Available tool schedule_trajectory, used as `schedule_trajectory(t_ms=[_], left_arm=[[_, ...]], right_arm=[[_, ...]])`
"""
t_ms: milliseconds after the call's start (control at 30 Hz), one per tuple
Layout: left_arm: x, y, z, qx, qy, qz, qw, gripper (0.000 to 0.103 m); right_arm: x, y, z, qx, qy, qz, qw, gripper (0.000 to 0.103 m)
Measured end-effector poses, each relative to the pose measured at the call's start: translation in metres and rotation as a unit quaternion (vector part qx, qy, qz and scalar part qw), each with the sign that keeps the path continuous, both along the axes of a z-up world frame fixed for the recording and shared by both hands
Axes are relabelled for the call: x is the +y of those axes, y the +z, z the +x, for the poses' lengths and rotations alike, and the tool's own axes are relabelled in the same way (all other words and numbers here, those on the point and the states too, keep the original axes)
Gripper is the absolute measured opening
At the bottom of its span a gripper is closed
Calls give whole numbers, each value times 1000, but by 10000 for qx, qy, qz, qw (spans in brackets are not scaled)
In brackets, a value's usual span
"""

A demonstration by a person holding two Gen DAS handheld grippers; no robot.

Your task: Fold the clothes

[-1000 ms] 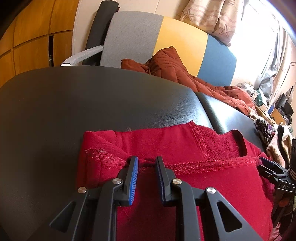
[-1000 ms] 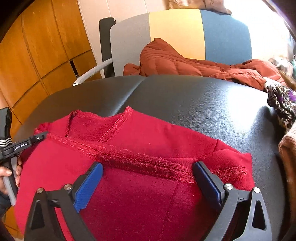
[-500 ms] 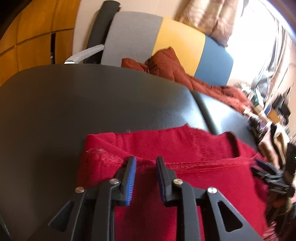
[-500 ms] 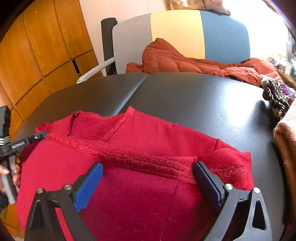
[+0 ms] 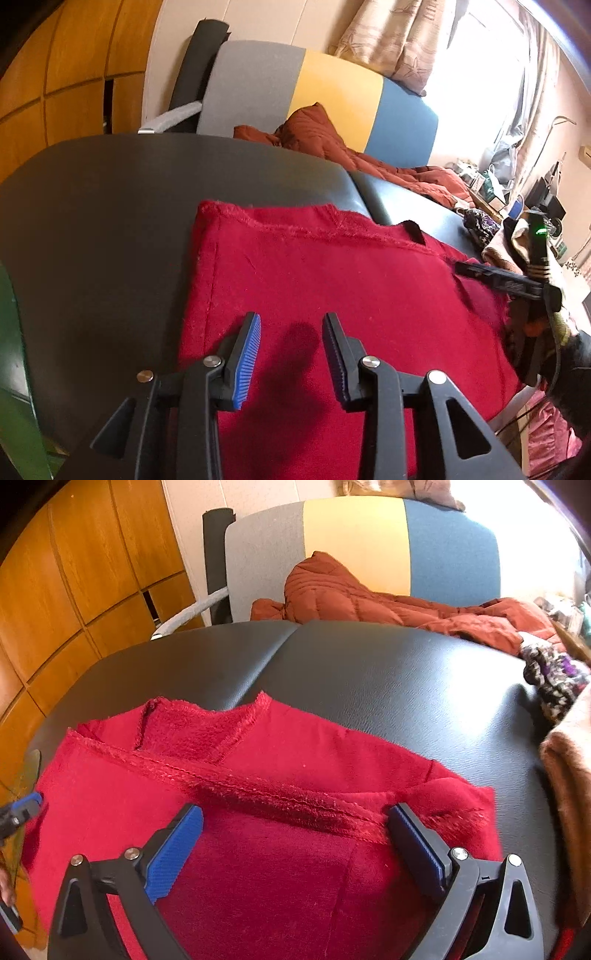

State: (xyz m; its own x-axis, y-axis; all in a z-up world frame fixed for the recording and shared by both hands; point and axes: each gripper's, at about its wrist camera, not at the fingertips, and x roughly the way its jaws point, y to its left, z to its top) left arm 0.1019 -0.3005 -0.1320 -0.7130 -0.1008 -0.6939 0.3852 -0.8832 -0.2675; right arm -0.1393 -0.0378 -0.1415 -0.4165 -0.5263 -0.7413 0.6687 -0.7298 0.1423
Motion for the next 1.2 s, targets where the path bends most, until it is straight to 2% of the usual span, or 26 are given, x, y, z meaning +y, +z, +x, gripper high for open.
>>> schedule_trajectory(t_ms=[100, 333, 500, 600, 767, 833, 933, 1100, 1200], left_arm=[[1, -7, 2, -15, 22, 52, 10000, 35], [10, -19, 10, -22, -46, -104, 9999, 34], [10, -23, 14, 6, -61, -90, 9999, 33], [5, -17, 15, 1, 5, 148, 9999, 33], [-22, 2, 37, 342, 189, 570, 9976, 35], [-38, 3, 39, 231, 253, 586, 9977, 41], [-60, 1, 36, 14, 330, 637, 9974, 42], [-86, -6, 24, 129, 69, 1316, 9912, 47], [-94, -21, 9, -165, -67, 1386, 9902, 47]], right_arm=[[12, 16, 17, 26, 149, -346, 9993, 102], [39, 3, 55, -193, 657, -266, 9973, 102], [56, -15, 64, -172, 681, -283, 9971, 102], [56, -17, 64, -112, 710, -340, 9968, 103], [62, -18, 65, -87, 680, -531, 9962, 103], [62, -19, 64, -48, 673, -571, 9961, 103], [63, -19, 65, -26, 661, -589, 9961, 103], [63, -19, 66, -4, 648, -593, 9961, 103], [63, -20, 66, 6, 642, -584, 9962, 103]])
